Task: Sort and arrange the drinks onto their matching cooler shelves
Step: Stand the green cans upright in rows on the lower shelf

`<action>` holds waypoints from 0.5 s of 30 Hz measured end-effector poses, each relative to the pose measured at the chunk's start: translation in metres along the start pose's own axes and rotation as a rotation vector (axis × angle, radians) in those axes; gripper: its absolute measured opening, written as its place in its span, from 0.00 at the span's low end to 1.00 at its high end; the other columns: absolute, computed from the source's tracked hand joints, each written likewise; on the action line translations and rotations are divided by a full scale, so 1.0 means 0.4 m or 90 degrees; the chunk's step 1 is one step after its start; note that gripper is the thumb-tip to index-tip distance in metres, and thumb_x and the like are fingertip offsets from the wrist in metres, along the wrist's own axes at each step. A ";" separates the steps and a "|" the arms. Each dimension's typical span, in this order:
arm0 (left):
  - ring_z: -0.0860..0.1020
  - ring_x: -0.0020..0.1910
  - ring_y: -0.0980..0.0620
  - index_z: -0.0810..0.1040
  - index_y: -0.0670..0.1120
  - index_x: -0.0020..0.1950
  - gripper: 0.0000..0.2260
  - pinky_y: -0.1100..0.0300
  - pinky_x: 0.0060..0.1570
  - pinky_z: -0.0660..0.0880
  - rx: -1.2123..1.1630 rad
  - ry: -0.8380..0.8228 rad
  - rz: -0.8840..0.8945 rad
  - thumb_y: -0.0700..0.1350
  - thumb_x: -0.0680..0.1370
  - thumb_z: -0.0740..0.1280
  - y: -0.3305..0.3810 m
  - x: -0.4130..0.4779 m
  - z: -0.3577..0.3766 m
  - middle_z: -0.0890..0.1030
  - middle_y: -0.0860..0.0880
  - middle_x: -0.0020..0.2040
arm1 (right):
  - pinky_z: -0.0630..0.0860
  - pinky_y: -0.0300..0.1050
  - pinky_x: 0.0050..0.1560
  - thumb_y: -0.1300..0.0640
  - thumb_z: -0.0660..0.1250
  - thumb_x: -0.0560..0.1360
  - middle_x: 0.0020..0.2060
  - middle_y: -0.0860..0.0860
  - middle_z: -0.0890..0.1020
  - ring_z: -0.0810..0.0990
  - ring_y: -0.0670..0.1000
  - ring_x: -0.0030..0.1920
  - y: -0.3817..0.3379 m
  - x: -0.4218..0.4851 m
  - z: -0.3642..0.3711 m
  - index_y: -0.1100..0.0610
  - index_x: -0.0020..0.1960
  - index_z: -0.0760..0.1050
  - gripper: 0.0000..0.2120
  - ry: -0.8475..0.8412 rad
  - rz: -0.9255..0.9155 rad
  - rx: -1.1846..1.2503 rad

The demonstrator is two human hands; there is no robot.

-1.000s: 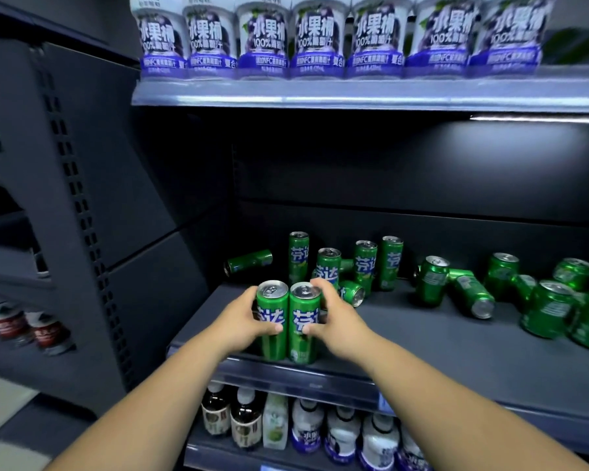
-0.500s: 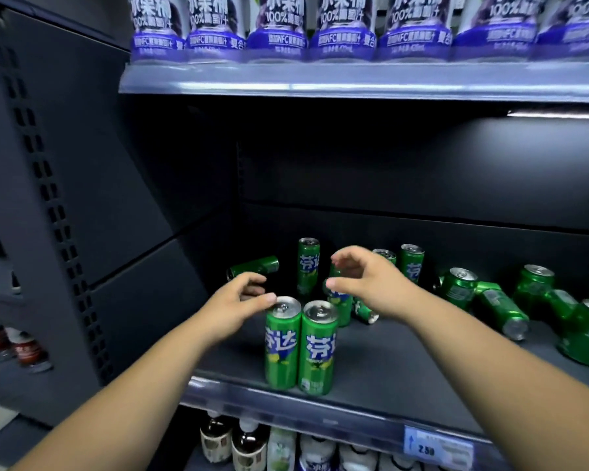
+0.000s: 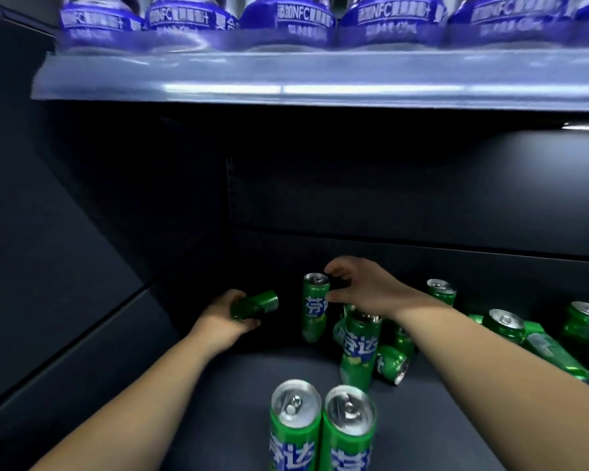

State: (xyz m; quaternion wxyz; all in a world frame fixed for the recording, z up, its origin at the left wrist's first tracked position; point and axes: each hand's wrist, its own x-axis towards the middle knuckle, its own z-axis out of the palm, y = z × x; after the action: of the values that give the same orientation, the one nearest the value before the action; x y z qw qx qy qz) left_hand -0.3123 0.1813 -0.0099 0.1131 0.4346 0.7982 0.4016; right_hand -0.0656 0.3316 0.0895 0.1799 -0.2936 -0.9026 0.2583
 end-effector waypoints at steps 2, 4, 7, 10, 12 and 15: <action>0.79 0.53 0.46 0.74 0.49 0.62 0.25 0.57 0.53 0.74 0.000 -0.002 -0.006 0.44 0.69 0.79 -0.004 0.044 0.023 0.80 0.47 0.54 | 0.77 0.45 0.60 0.52 0.78 0.71 0.61 0.47 0.79 0.79 0.47 0.60 0.012 0.040 0.004 0.50 0.68 0.75 0.26 -0.014 0.002 -0.017; 0.79 0.56 0.44 0.74 0.47 0.65 0.28 0.56 0.56 0.73 -0.008 -0.018 -0.013 0.46 0.67 0.79 -0.012 0.077 0.038 0.79 0.47 0.55 | 0.77 0.45 0.59 0.52 0.79 0.71 0.64 0.49 0.78 0.78 0.48 0.61 0.020 0.079 0.009 0.49 0.69 0.74 0.29 -0.025 0.006 -0.035; 0.80 0.56 0.46 0.75 0.50 0.62 0.37 0.51 0.59 0.75 -0.027 -0.013 -0.015 0.62 0.56 0.73 -0.065 0.139 0.065 0.81 0.48 0.54 | 0.77 0.46 0.61 0.52 0.79 0.70 0.66 0.50 0.77 0.77 0.50 0.64 0.030 0.130 0.020 0.46 0.70 0.73 0.32 -0.044 0.014 -0.056; 0.79 0.55 0.45 0.75 0.49 0.60 0.37 0.47 0.61 0.74 -0.032 -0.035 -0.011 0.64 0.54 0.69 -0.092 0.173 0.079 0.81 0.44 0.54 | 0.77 0.46 0.60 0.53 0.79 0.70 0.67 0.50 0.76 0.76 0.50 0.64 0.040 0.164 0.031 0.46 0.73 0.70 0.35 -0.079 0.029 -0.056; 0.80 0.55 0.43 0.74 0.52 0.58 0.32 0.46 0.61 0.74 -0.017 -0.034 -0.015 0.62 0.57 0.69 -0.102 0.189 0.082 0.81 0.43 0.54 | 0.76 0.45 0.59 0.52 0.80 0.69 0.68 0.50 0.76 0.77 0.50 0.63 0.047 0.180 0.043 0.46 0.74 0.69 0.36 -0.102 0.031 -0.059; 0.80 0.56 0.43 0.72 0.59 0.58 0.28 0.47 0.61 0.73 0.036 -0.057 -0.006 0.63 0.59 0.67 -0.125 0.213 0.087 0.81 0.44 0.55 | 0.77 0.46 0.59 0.52 0.80 0.69 0.67 0.49 0.76 0.78 0.50 0.61 0.057 0.195 0.058 0.46 0.74 0.69 0.36 -0.110 0.031 -0.072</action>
State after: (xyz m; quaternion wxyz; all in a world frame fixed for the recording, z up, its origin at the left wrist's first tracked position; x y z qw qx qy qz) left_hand -0.3749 0.2520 -0.0550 0.1383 0.4512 0.8056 0.3582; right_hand -0.1261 0.3877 0.0714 0.0782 -0.3017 -0.9206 0.2353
